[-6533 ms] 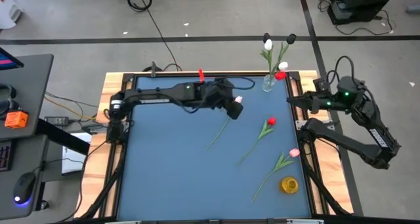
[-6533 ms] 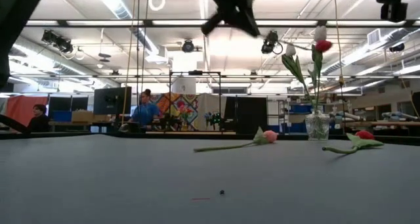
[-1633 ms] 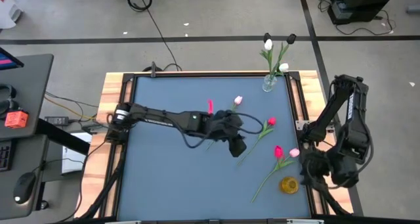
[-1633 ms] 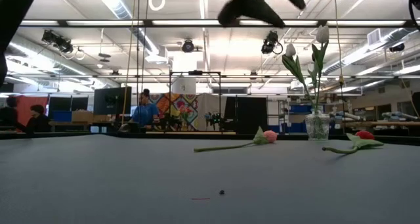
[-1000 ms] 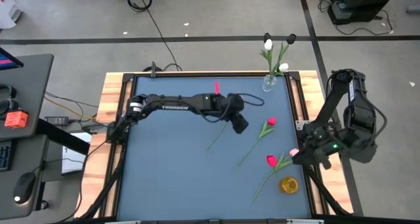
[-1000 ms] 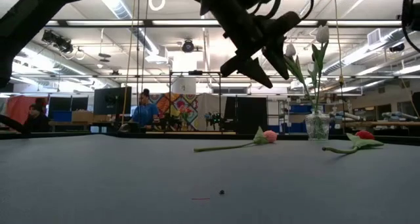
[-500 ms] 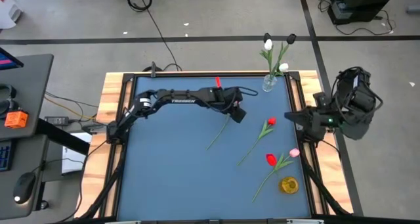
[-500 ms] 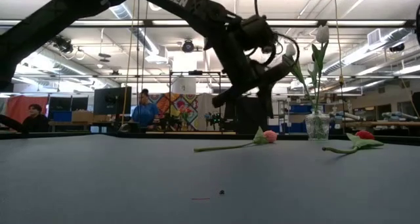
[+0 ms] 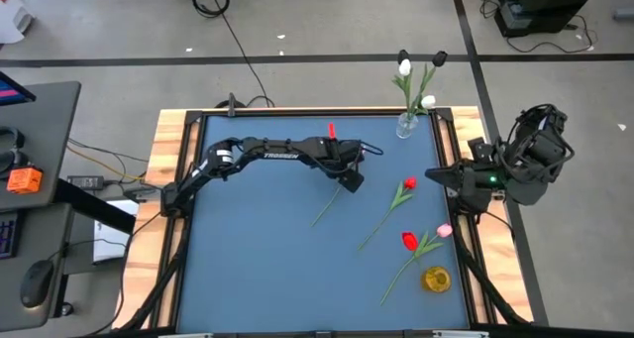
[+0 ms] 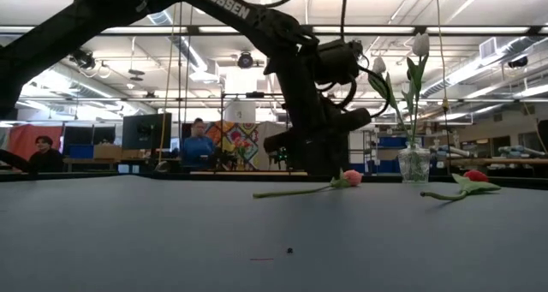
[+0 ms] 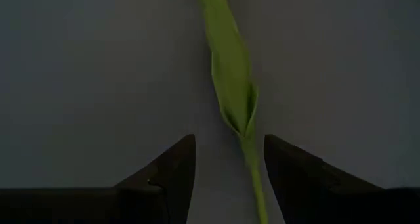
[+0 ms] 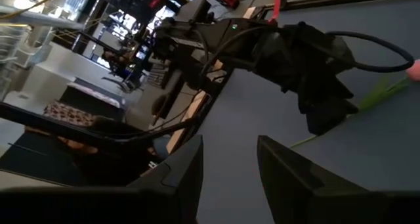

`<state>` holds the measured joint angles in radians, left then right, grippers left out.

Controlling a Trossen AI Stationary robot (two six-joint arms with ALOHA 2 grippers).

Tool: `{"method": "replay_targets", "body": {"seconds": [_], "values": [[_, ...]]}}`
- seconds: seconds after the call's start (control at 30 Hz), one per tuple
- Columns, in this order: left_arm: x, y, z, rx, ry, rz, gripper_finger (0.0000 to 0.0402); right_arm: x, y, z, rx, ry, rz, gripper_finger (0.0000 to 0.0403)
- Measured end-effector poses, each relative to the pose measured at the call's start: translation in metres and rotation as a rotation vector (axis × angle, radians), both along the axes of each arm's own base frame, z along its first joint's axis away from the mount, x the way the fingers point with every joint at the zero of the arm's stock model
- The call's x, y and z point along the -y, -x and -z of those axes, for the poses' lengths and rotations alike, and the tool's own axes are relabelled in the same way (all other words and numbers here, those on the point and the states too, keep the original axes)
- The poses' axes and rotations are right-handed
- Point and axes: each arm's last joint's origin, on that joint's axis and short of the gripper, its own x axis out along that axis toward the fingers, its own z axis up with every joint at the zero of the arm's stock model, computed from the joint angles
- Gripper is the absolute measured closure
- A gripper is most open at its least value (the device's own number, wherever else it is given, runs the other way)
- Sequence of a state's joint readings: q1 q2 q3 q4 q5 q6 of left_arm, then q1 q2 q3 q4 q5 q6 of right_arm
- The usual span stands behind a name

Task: Sort flowers into vase by color
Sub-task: Put the top pink flower into the yellow vase

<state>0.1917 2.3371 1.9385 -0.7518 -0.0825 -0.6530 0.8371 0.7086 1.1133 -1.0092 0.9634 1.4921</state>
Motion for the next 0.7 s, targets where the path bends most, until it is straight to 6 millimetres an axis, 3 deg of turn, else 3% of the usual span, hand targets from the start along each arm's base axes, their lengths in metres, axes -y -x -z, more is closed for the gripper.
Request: {"method": "replay_targets", "body": {"seconds": [0.2, 0.4, 0.7], "values": [[0.004, -0.005, 0.012, 0.007, 0.029, 0.030, 0.0216, 0.002, -0.001, 0.000, -0.007, -0.009, 0.004, 0.0251], [0.003, -0.006, 0.013, 0.009, 0.034, 0.035, 0.0226, 0.002, -0.001, 0.000, -0.006, -0.011, 0.010, 0.0251], [0.006, -0.007, 0.019, -0.026, -0.053, 0.080, 0.0321, 0.002, -0.001, 0.000, -0.003, -0.008, 0.016, 0.0251]]}}
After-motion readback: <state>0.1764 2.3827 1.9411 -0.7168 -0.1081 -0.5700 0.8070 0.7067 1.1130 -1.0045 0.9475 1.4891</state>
